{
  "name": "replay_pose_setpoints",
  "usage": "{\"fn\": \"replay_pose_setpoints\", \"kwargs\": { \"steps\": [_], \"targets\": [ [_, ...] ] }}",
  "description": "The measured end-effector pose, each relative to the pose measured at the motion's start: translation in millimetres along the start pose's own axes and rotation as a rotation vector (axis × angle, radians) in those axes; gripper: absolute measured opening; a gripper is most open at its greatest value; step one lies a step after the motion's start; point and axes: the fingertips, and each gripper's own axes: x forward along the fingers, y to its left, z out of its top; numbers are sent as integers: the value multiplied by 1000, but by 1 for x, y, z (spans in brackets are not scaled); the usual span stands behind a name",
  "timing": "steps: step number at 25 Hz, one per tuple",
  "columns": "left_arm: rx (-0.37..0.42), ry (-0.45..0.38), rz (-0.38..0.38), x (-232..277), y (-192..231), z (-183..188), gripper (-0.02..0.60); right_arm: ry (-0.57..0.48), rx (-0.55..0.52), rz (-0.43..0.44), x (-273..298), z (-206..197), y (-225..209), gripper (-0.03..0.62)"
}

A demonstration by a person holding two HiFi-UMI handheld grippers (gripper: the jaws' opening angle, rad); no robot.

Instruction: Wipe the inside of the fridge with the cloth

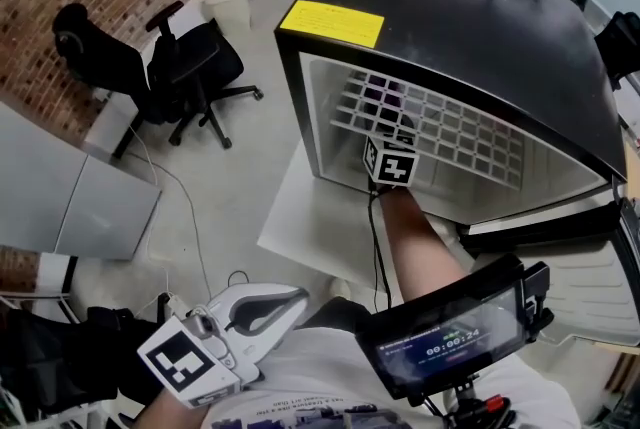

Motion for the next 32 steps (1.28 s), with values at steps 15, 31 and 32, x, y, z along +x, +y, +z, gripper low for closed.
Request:
{"fn": "replay_pose_setpoints", "kwargs": {
  "steps": [15,31,32],
  "targets": [
    [17,20,-127,-3,-18,-4,8,-60,0,-136,-74,4,-49,74],
    [43,44,-257,6,-34,-5,8,-20,166,-636,-170,-17,-183,74],
    [46,47,-261,5,-34,-6,8,-23,174,-645,-174,-17,-183,74]
  ]
}}
